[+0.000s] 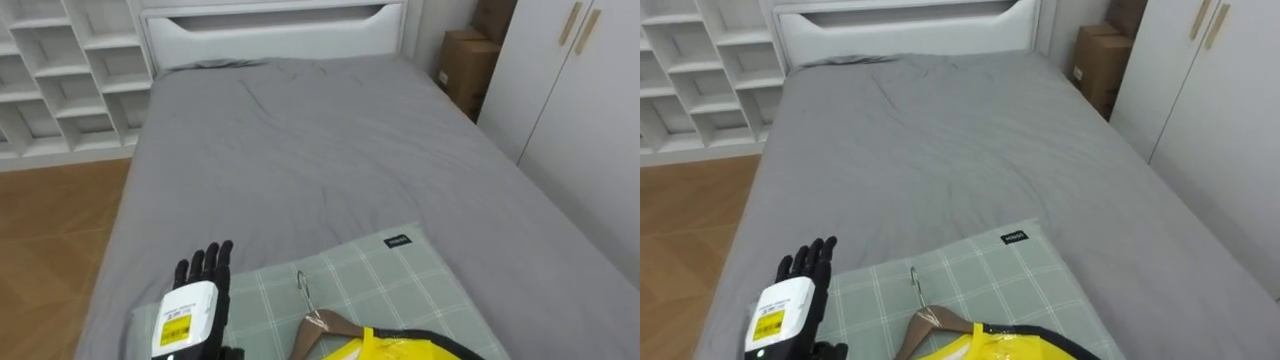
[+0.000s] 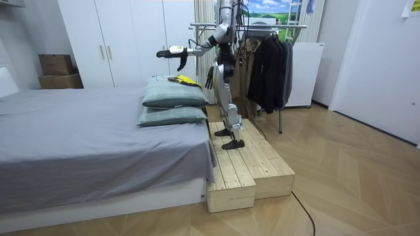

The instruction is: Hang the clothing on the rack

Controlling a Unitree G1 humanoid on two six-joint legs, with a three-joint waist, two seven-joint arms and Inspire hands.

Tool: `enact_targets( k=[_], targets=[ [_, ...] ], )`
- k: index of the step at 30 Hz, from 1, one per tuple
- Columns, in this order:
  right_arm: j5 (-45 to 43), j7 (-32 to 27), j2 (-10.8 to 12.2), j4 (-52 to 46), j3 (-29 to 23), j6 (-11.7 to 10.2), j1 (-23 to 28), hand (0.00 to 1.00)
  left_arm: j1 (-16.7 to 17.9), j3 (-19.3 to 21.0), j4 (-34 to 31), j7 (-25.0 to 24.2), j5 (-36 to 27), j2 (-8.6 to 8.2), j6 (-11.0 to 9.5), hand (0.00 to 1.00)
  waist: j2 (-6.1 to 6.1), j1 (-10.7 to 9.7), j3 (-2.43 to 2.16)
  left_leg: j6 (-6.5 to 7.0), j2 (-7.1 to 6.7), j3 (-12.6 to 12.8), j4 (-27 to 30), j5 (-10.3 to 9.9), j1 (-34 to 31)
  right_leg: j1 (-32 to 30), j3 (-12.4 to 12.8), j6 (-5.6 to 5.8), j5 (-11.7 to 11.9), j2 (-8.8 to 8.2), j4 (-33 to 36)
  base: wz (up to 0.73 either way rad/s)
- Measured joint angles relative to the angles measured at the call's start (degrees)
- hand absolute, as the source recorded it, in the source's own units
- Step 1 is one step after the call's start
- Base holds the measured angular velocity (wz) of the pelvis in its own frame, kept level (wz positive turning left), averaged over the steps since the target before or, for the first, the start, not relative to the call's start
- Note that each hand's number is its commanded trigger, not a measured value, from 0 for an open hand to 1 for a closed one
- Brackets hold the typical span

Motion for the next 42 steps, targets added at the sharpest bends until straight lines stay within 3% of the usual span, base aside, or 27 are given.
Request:
enact_targets(
  k=[2, 16, 28, 42],
  targets=[
    [0.01, 0.0, 0.08, 0.0, 0.0, -0.25, -0.11, 0.0, -0.08, 0.0, 0.0, -0.11, -0.07, -0.18, -0.06, 0.0, -0.16, -0.02, 0.27, 0.0, 0.0, 0.02, 0.0, 0.0, -0.07, -0.08, 0.09, 0.0, 0.0, -0.01, -0.01, 0.0],
    [-0.28, 0.16, 0.1, 0.02, -0.12, -0.3, -0.27, 0.0, -0.7, 0.0, 0.0, -3.04, -0.4, -2.05, -1.16, 0.0, -0.15, -0.08, 0.25, 0.0, 0.01, 0.05, 0.85, 0.0, -0.04, -0.17, 0.75, 0.0, 0.0, 0.02, 0.66, -0.01],
    [-0.24, 0.02, 0.3, 0.07, -0.24, -0.3, -0.31, 0.0, -0.76, -0.23, 0.12, -6.47, -0.88, -2.14, -1.18, 0.0, -0.43, -0.23, 0.37, 0.0, -0.02, 0.99, 1.09, 0.0, -0.01, -0.19, 1.28, 0.0, 0.0, 0.02, 0.71, -0.02],
    [0.03, 0.52, 1.43, 0.54, -0.16, -0.3, -0.38, 0.0, -0.62, -1.93, 4.42, -12.41, -3.24, -3.51, -0.98, 0.0, -2.0, -0.25, -0.08, 0.0, 0.06, 1.75, 1.04, 0.0, -0.46, -1.02, 1.43, 0.03, 0.13, 0.12, 0.81, -0.03]
  ],
)
